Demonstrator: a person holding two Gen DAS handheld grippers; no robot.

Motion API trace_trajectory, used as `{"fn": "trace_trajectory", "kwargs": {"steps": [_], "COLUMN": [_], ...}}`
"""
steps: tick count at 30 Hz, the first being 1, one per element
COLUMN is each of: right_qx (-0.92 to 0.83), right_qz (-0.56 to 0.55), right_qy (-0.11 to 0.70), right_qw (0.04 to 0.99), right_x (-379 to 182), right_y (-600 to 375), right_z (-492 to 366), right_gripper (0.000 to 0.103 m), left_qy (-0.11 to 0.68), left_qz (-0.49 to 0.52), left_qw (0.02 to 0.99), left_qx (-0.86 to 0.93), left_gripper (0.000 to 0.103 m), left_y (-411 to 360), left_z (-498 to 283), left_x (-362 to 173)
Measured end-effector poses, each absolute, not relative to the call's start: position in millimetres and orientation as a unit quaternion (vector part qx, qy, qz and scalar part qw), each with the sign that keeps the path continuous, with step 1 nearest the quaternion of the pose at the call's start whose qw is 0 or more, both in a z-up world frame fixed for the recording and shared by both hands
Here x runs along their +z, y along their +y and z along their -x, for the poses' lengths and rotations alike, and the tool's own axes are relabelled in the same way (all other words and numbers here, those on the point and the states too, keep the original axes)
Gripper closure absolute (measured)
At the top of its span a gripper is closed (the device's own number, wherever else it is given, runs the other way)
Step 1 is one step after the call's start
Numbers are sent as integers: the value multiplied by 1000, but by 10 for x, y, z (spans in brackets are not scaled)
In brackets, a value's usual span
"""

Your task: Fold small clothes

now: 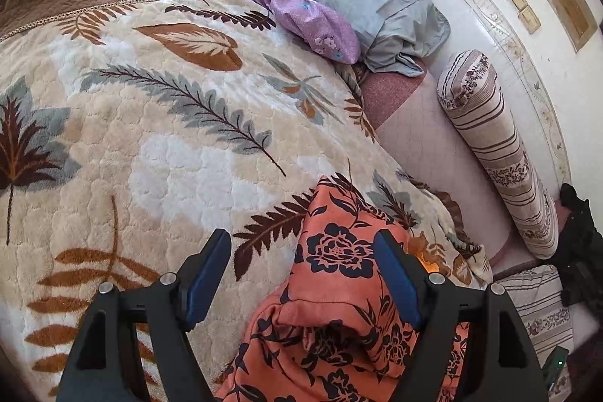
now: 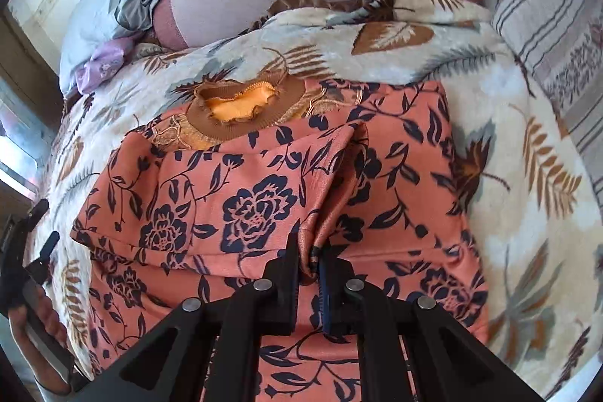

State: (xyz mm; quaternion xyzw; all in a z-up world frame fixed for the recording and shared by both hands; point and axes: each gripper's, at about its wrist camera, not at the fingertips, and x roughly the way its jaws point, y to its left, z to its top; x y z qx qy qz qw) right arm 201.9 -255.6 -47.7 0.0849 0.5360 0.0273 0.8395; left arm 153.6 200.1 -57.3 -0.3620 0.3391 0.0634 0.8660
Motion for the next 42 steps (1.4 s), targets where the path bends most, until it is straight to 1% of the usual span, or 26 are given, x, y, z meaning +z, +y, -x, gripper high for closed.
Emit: {"fn": "trace_trajectory", "kwargs": {"steps": [3, 5, 7, 8, 12, 14, 15, 16, 17, 18, 19, 20, 21, 23, 24, 25, 26, 27, 28, 29, 31, 32, 34, 36, 39, 42], "right_qx": [9, 5, 8, 11, -7, -20, -33, -46, -58, -57, -45, -42, -42, -43, -44, -38, -26, -2, 24, 52, 102, 111, 96, 110, 115, 127], "right_qz": [-99, -96, -64, -40, 58, 33, 9, -3, -11, -36, -77, -100, -117, -141, -140, -139, -146, -164, -181, -197, -228, -240, -260, -248, -203, -211], "right_qy": [555, 559, 539, 516, 390, 388, 406, 433, 482, 542, 543, 516, 509, 489, 470, 449, 428, 406, 388, 375, 386, 408, 486, 420, 422, 408], "right_qw": [826, 824, 840, 856, 919, 921, 913, 900, 874, 837, 835, 850, 852, 860, 870, 882, 892, 899, 903, 904, 888, 874, 829, 866, 876, 879], "right_x": [-757, -843, -690, -506, 267, 206, -15, -274, -646, -1058, -1193, -1121, -1052, -863, -730, -587, -465, -370, -316, -316, -508, -703, -1317, -1302, -1290, -1329], "right_y": [-2761, -2794, -2728, -2668, -2539, -2715, -2861, -2964, -3077, -3213, -3324, -3400, -3456, -3534, -3546, -3536, -3518, -3499, -3456, -3417, -3307, -3270, -3296, -3297, -3172, -3192], "right_z": [-2000, -2008, -2027, -2035, -1926, -1908, -1921, -1957, -2029, -2076, -2032, -1962, -1940, -1911, -1898, -1882, -1862, -1841, -1830, -1833, -1947, -2037, -2175, -2030, -1976, -1947], "right_gripper": [94, 95, 95, 95, 95, 95, 95, 88, 73, 73, 72, 72, 72, 71, 71, 70, 59, 45, 20, 16, 15, 16, 17, 17, 16, 15], "left_qy": [342, 342, 337, 330, 301, 313, 329, 352, 389, 434, 483, 495, 479, 473, 478, 484, 482, 481, 481, 480, 476, 474, 469, 454, 417, 431], "left_qz": [355, 347, 339, 335, 323, 310, 298, 283, 264, 238, 213, 184, 155, 144, 153, 157, 157, 155, 154, 155, 158, 165, 188, 225, 272, 299], "left_qw": [868, 871, 876, 879, 893, 895, 893, 889, 880, 867, 848, 847, 862, 867, 863, 859, 861, 862, 862, 862, 864, 864, 862, 862, 867, 851], "left_qx": [61, 60, 66, 71, 83, 74, 73, 74, 70, 61, 51, 52, 60, 57, 51, 48, 47, 47, 48, 48, 49, 48, 43, 30, 35, 7], "left_gripper": [25, 25, 25, 25, 25, 25, 25, 25, 25, 25, 25, 26, 26, 30, 38, 41, 41, 41, 41, 41, 41, 41, 40, 40, 35, 35], "left_y": [1973, 1953, 1949, 1954, 1937, 1864, 1809, 1741, 1664, 1575, 1486, 1406, 1334, 1271, 1278, 1287, 1289, 1285, 1287, 1290, 1301, 1323, 1369, 1482, 1685, 1757], "left_z": [-1549, -1549, -1539, -1528, -1490, -1556, -1616, -1681, -1783, -1894, -1984, -1995, -1971, -1964, -1969, -1971, -1962, -1955, -1950, -1945, -1947, -1946, -1953, -1919, -1914, -2244], "left_x": [-579, -569, -551, -534, -456, -489, -537, -613, -721, -860, -1033, -1104, -1048, -991, -1009, -1037, -1042, -1033, -1030, -1025, -1036, -1038, -1015, -929, -778, -796]}}
